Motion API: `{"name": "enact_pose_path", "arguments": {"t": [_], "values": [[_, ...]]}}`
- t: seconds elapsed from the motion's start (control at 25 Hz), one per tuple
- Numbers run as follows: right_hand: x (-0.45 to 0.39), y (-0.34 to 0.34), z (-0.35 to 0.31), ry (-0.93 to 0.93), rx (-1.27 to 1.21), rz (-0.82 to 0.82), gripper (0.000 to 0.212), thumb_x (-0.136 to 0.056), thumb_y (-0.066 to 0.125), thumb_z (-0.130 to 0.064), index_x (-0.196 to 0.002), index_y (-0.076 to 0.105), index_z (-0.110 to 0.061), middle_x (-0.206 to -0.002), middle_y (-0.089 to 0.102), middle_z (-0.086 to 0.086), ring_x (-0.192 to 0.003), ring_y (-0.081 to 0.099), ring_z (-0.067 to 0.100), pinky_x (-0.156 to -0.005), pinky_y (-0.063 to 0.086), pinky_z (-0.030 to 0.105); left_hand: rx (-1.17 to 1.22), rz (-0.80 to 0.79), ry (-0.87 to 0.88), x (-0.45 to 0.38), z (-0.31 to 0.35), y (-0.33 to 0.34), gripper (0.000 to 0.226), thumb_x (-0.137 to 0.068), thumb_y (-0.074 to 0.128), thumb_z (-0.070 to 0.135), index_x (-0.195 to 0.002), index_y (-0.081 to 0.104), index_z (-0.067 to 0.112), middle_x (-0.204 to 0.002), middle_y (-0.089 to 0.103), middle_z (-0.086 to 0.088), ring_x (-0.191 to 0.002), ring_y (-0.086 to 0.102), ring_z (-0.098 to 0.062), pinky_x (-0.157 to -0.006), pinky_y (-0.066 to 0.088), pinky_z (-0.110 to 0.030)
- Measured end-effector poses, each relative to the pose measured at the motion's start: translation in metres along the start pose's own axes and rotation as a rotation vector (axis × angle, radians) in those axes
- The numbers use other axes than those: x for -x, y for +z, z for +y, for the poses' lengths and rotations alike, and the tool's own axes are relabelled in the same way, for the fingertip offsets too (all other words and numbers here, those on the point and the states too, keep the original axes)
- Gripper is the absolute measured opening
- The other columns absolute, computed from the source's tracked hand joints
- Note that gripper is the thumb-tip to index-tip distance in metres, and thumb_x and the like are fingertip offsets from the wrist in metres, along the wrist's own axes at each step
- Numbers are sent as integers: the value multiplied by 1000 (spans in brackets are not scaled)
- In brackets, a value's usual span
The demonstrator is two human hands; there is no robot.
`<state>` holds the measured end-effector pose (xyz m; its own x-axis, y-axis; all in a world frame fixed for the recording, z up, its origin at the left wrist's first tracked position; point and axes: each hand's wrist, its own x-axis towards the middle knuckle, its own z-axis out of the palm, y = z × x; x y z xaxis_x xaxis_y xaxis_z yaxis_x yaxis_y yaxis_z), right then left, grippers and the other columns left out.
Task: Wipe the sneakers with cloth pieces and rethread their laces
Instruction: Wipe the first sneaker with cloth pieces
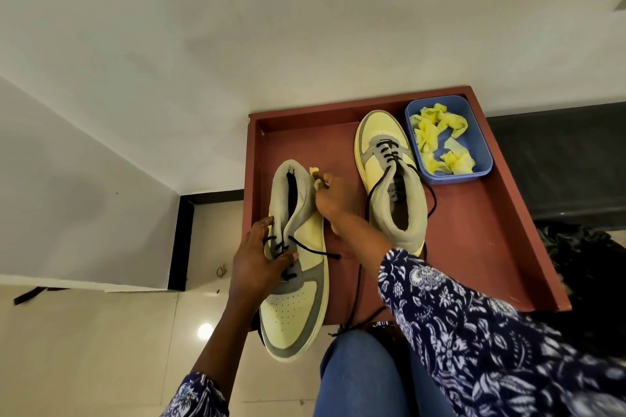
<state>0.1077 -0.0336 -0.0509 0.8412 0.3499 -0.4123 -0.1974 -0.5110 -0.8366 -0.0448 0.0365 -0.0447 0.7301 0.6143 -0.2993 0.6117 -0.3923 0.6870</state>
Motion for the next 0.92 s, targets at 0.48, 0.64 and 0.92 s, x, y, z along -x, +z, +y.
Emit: {"name": "enact_pose_path", "arguments": {"t": [0.48,0.64,0.92], "values": [[75,15,60,-196,8,123,34,-90,47,0,-121,60,-8,-122,61,6,-116,54,18,-89,29,5,3,2,-32,0,2,1,70,-74,75,29,-132,38,23,-125,56,-1,-110,57,-23,-95,49,-41],[85,10,72,-163,35,32,34,-90,45,2,-121,59,-5,-126,58,7,-119,52,19,-93,30,9,19,4,-50,4,9,-1,70,-74,75,26,-132,36,22,-125,56,-2,-110,56,-24,-93,48,-39],[87,-9,68,-107,43,-27,38,-89,43,6,-121,59,-6,-128,57,8,-119,53,21,-93,34,11,223,-6,-156,10,31,-4,61,-82,67,23,-132,32,18,-118,51,-1,-102,56,-22,-88,49,-37]]}}
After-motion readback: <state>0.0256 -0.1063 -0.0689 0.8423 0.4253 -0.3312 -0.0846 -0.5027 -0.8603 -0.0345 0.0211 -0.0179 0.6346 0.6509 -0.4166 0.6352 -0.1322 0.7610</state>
